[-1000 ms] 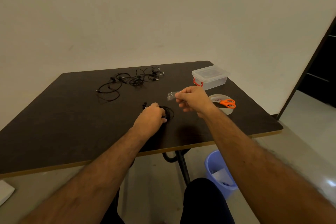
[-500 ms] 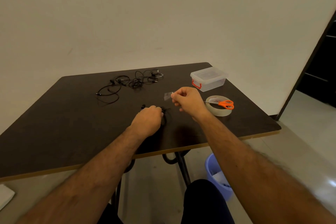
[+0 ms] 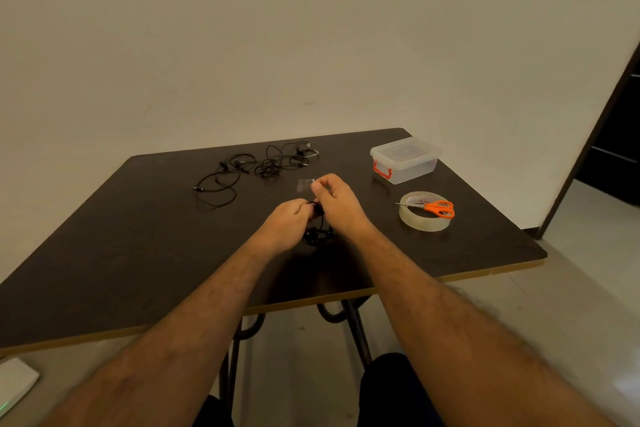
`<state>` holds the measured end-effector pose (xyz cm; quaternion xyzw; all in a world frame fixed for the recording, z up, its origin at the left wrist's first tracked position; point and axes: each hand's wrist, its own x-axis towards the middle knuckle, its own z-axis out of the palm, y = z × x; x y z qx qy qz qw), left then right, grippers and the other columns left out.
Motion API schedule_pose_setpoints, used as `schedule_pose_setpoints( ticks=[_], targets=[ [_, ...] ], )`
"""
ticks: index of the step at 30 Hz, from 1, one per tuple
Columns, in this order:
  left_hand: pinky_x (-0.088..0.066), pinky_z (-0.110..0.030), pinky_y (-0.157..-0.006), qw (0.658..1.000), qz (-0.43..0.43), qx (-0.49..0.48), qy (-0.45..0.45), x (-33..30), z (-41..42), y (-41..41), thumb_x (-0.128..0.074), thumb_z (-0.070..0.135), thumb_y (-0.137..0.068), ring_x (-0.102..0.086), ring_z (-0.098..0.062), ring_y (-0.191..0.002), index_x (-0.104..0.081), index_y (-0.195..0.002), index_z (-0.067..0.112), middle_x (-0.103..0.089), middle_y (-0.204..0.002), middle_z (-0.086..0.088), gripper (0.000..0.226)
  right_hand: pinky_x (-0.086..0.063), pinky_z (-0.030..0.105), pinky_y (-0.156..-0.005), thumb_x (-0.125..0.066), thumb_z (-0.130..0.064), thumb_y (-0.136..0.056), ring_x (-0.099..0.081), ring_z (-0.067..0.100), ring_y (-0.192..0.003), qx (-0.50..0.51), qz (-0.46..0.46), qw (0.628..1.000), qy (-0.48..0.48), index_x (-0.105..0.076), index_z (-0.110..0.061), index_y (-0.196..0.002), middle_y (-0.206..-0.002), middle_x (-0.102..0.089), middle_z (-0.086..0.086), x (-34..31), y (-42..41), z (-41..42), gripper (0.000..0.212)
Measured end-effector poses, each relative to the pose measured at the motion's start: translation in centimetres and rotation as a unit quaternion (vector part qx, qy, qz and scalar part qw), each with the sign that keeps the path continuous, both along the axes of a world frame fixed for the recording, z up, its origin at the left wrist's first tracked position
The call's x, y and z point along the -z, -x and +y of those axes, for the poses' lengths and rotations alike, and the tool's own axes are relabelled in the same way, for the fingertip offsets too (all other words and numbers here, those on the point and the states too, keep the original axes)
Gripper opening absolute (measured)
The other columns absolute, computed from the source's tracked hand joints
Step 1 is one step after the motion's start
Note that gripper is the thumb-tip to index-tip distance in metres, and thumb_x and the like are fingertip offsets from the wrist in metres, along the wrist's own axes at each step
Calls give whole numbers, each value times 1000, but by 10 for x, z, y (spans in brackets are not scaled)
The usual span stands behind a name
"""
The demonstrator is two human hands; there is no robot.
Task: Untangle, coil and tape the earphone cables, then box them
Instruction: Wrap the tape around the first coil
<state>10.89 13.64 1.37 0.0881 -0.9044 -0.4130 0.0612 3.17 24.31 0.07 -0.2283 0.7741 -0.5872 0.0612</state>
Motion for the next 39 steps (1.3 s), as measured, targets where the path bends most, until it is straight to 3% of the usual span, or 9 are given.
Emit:
schedule_pose_setpoints(
  ticks=[4, 8, 13, 18, 22, 26, 29, 36, 39],
  targets=[
    [-48, -46, -81, 998, 10, -7, -54, -2, -1, -4, -38, 21, -102, -58, -32, -87, -61, -95, -5, -64, -97, -22, 36, -51, 25, -71, -49, -31, -101, -57, 9, -83, 23, 25, 999, -25, -58, -18, -103, -94, -60, -4, 0, -2, -4, 16],
    [-36, -31, -64, 994, 34, 2, -105, -6, 2, -10, -37, 20, -102, -45, -15, -69, -50, -73, 13, -54, -73, -2, 33, -55, 29, -61, -50, -36, -101, -57, 14, -74, 14, -54, 998, 42, -62, -7, -102, -85, -58, 2, -10, -6, 0, 32],
    [-37, -28, -67, 979, 64, 6, -194, -15, 8, -17, -36, 21, -103, -47, -10, -67, -49, -67, 17, -53, -68, 3, 39, -45, 24, -44, -57, -36, -98, -54, 14, -65, -3, -96, 992, 87, -61, -4, -101, -82, -57, 9, -29, -11, 8, 32],
    [-51, -31, -79, 899, 97, -8, -426, -20, 24, -25, -39, 22, -104, -66, -14, -73, -61, -68, 15, -67, -69, -2, 42, -36, 22, -40, -55, -31, -99, -54, 12, -44, -20, -134, 982, 128, -59, -7, -103, -60, -65, 5, -48, -24, 9, 25],
    [-49, -31, -72, 829, 128, -54, -541, -17, 35, -27, -45, 27, -103, -60, -13, -65, -53, -72, 17, -57, -62, 3, 34, -39, 20, -37, -56, -33, -99, -53, 17, -50, 8, -154, 975, 163, -58, -12, -92, -61, -60, 7, -58, -32, 6, 22],
    [-45, -35, -74, 814, 152, -109, -549, -17, 46, -33, -50, 29, -102, -48, -13, -59, -54, -73, 16, -43, -51, 5, 32, -35, 22, -39, -54, -36, -99, -39, 11, -51, 82, -150, 972, 164, -62, -11, -88, -63, -45, 2, -65, -39, 3, 29],
    [-48, -33, -72, 806, 153, -112, -560, -21, 53, -41, -53, 30, -100, -53, -11, -59, -57, -77, 15, -49, -50, 6, 28, -36, 22, -39, -54, -35, -99, -40, 12, -49, 103, -167, 964, 177, -62, -8, -90, -64, -45, 3, -69, -45, 3, 29],
    [-50, -29, -68, 808, 168, -99, -556, -20, 53, -57, -60, 26, -97, -55, -12, -69, -65, -101, 12, -61, -78, 0, 15, -27, 23, -37, -44, -47, -101, -31, 9, -48, 91, -216, 955, 184, -64, -7, -103, -62, -37, -1, -85, -63, 6, 44],
    [-51, -32, -75, 842, 181, -118, -495, -23, 55, -65, -57, 26, -99, -62, -16, -84, -63, -113, 16, -64, -91, -2, 18, -27, 26, -40, -40, -47, -101, -31, 10, -49, 100, -171, 969, 148, -62, -10, -97, -63, -36, -1, -88, -68, 5, 44]
  ],
)
